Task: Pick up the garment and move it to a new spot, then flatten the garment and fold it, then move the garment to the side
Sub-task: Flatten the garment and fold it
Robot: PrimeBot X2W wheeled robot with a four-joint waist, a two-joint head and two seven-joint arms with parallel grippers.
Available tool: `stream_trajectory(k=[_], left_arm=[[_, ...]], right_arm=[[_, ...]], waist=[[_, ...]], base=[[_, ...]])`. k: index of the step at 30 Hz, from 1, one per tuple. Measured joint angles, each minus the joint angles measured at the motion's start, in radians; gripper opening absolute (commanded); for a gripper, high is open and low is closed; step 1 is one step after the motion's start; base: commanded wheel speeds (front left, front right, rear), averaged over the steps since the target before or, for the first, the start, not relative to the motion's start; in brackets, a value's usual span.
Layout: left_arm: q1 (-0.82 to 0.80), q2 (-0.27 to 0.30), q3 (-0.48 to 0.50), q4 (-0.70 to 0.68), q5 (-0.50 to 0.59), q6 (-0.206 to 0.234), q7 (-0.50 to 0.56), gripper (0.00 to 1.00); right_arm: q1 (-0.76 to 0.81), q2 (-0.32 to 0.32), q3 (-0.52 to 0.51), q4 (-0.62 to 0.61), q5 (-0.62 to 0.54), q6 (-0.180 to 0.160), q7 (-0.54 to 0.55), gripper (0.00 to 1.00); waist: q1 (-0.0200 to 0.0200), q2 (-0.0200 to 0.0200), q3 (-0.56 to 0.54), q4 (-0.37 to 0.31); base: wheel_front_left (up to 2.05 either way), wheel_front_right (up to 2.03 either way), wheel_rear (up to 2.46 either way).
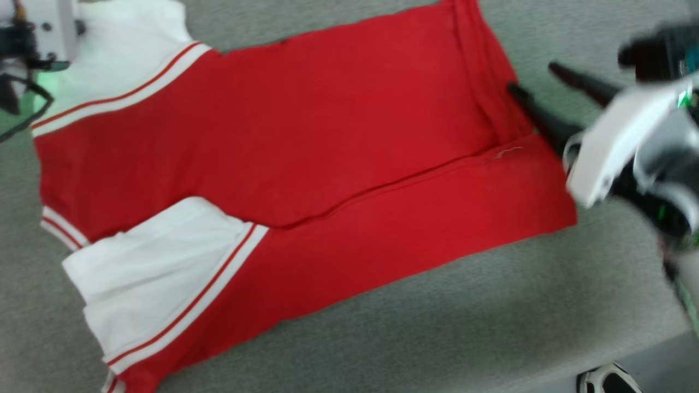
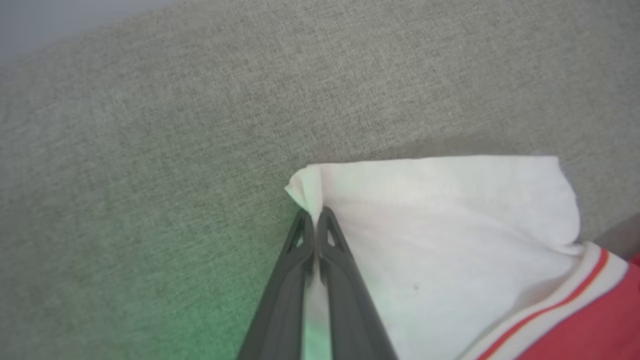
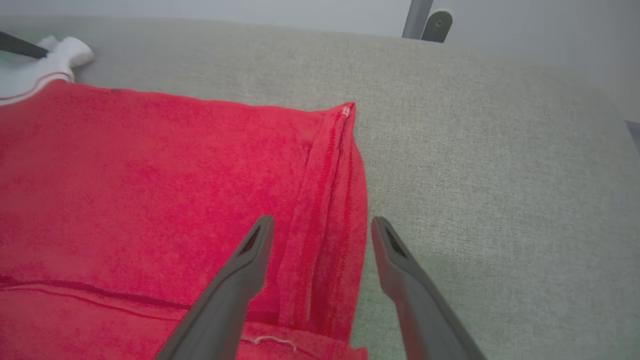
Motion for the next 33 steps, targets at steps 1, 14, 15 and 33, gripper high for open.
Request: stream_trajectory(k=[1,14,15,33], left_arm=[[-0.003,-0.007,-0.003,-0.005,0.0,0.0,-0.004,0.0],[-0.047,-0.082,-0.083,-0.127,-0.066,0.0,-0.033,0.0],[-0.051,-0.084,-0.09,-0.134,-0.072,0.0,-0.036,0.0],[0.042,-0.083,-0.171,-0.228,-0.213,-0.003,-0.237,0.0]], right_arm=[[-0.048,-0.014,0.018,0.039,0.005,0.0,0.036,1.0],[-0.492,-0.024,0.166,0.538,0.026,0.0,0.206,1.0],[-0.506,-0.021,0.177,0.561,0.026,0.0,0.205,1.0],[-0.525,-0.055,0.361,0.707,0.154,0.0,0.006,0.0]], waist=[[0.0,0.0,0.003,0.007],[0.0001,0.0,0.057,0.129],[0.0,0.0,0.061,0.138],[0.0,0.0,-0.001,0.198]], base=[[0.0,0.0,0.0],[0.0,0.0,0.0],[0.0,0.0,0.0],[0.0,0.0,0.0]])
